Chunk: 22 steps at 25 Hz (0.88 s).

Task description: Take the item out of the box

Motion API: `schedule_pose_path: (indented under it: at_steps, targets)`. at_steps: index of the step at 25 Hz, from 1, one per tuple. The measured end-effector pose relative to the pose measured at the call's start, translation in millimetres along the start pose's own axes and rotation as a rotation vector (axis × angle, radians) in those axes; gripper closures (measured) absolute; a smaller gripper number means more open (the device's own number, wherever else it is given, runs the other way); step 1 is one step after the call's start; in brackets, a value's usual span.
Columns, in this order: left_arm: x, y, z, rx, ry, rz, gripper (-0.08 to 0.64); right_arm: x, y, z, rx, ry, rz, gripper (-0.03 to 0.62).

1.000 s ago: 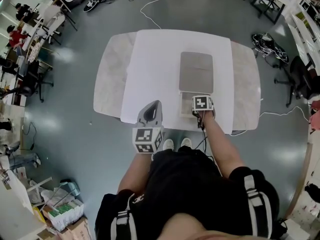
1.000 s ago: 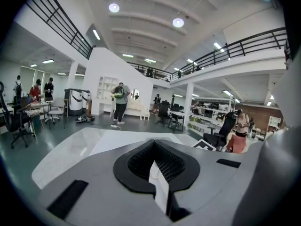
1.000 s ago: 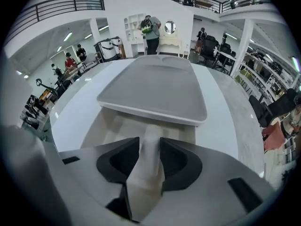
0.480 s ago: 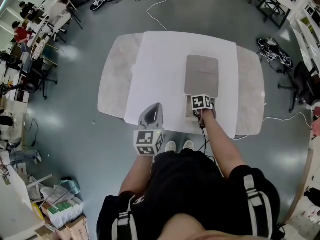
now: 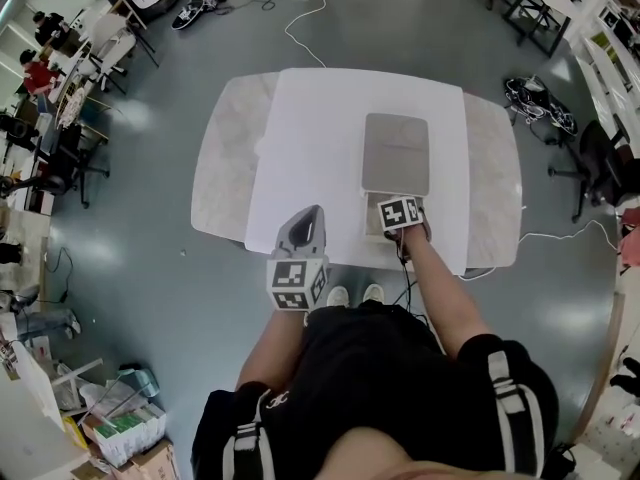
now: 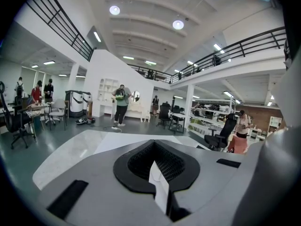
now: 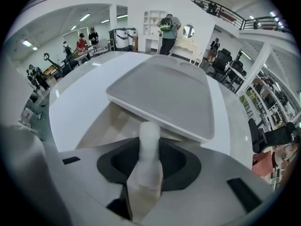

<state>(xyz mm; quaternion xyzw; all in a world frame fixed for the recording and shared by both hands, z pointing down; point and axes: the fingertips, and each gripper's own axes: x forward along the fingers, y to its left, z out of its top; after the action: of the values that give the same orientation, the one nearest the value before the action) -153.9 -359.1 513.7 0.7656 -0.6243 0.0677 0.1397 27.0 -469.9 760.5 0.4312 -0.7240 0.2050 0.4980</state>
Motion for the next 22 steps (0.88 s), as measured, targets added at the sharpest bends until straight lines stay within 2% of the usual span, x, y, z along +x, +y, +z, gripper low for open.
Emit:
schedule_pose_path:
  at_steps: [6,8,10,12,13,16,22]
  targets:
    - [-1.2,-2.6,2.7,0.011,-0.009,-0.017,0.555,-41.5,3.8,-2.6,0.061,-0.05,0.01,0.468]
    - [-1.9,-5.1,5.2,0.016,-0.013,-0.023,0.555,-55.9,3.2,-13.2,0.109,-0.033,0.015,0.469]
    - [-1.4,-9.3,7.9,0.023,-0.021,-0.032,0.555,-66.9,8.2,-13.9,0.157,-0.068,0.064,0.469]
    - [0.4,-13.2,10.7,0.031,-0.03,-0.043,0.555,-79.2,12.7,0.0,0.187,-0.167,0.117,0.469]
    - [1.7,-15.2,12.1,0.035,-0.034,-0.048,0.555,-88.7,9.8,11.1,0.185,-0.234,0.118,0.469]
    - [6.4,-22.0,17.4,0.046,-0.045,-0.067,0.555,-126.6,-3.7,41.5,0.166,-0.421,0.087,0.469]
    - [14.7,-42.2,33.1,0.071,-0.088,-0.11,0.555,-204.2,-22.8,69.9,0.183,-0.707,0.047,0.469]
